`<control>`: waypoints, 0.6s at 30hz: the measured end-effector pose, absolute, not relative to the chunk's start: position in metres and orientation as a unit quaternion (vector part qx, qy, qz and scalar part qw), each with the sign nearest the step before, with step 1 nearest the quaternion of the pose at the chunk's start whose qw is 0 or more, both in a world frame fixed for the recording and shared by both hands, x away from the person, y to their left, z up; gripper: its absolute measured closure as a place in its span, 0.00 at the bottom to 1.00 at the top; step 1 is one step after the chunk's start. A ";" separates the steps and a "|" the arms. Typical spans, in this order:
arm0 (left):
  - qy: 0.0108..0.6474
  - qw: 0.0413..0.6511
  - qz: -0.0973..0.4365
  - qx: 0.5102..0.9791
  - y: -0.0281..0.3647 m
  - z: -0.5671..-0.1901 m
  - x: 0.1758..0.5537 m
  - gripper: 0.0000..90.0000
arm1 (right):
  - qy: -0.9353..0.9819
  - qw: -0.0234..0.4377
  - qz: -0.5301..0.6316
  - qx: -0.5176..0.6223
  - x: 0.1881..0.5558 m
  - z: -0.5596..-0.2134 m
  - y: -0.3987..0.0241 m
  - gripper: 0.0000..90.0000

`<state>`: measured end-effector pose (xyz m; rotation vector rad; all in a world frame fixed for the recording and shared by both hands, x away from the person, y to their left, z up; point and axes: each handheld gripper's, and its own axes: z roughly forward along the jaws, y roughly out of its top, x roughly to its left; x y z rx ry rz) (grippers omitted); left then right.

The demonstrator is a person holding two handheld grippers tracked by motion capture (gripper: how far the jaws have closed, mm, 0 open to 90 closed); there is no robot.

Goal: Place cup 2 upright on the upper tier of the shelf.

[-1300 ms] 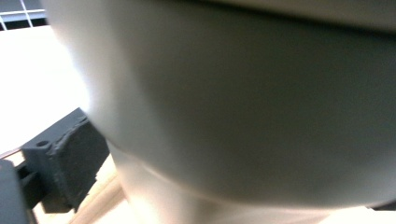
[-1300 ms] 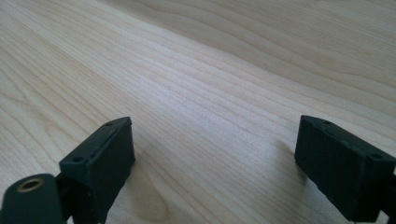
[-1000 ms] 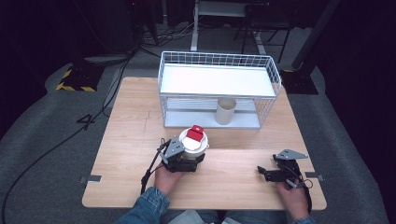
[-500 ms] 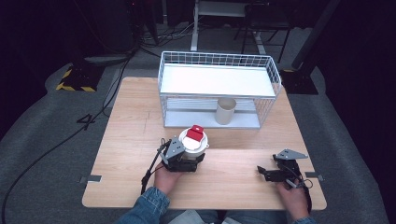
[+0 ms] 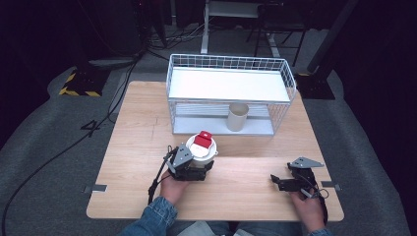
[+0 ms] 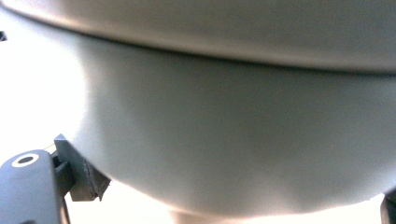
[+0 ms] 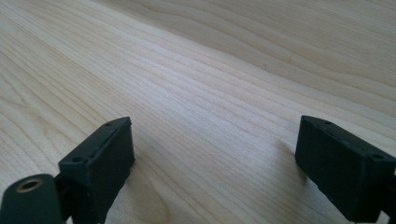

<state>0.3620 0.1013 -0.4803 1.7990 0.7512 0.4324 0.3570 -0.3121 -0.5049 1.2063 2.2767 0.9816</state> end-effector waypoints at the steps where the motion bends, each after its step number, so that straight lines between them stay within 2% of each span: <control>1: 0.317 0.544 0.181 0.755 0.102 -0.479 0.361 0.14 | 0.810 0.191 0.349 0.430 0.357 -0.505 -0.312 0.13; 7: 0.302 0.536 0.182 0.767 0.107 -0.465 0.355 0.14 | 0.809 0.192 0.349 0.433 0.357 -0.505 -0.311 0.13; 18: 0.294 0.553 0.176 0.760 0.117 -0.443 0.346 0.14 | 0.808 0.192 0.349 0.434 0.358 -0.505 -0.310 0.13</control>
